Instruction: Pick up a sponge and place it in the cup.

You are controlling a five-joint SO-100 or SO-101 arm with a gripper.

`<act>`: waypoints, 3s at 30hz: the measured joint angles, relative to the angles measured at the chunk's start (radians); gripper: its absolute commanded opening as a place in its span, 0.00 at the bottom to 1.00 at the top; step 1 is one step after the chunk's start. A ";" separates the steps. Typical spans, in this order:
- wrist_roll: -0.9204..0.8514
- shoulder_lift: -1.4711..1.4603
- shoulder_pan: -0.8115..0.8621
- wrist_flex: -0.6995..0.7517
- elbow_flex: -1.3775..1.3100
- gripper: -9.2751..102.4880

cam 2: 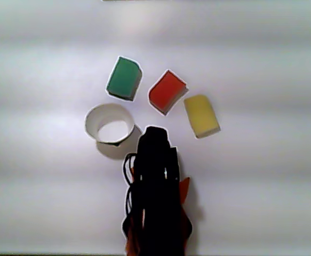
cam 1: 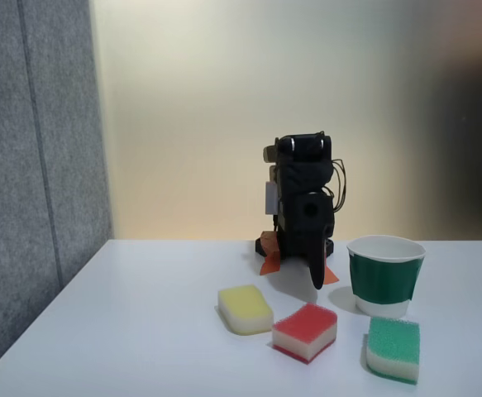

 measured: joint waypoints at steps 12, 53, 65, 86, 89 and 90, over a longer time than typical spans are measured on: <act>0.000 0.000 0.000 0.000 0.000 0.09; 0.000 0.000 -0.002 0.000 0.000 0.09; 0.000 0.000 0.008 0.000 0.000 0.12; -0.060 -0.005 0.015 0.023 -0.029 0.08; -0.061 0.000 0.026 0.043 -0.080 0.08; -0.055 0.000 0.032 0.049 -0.089 0.08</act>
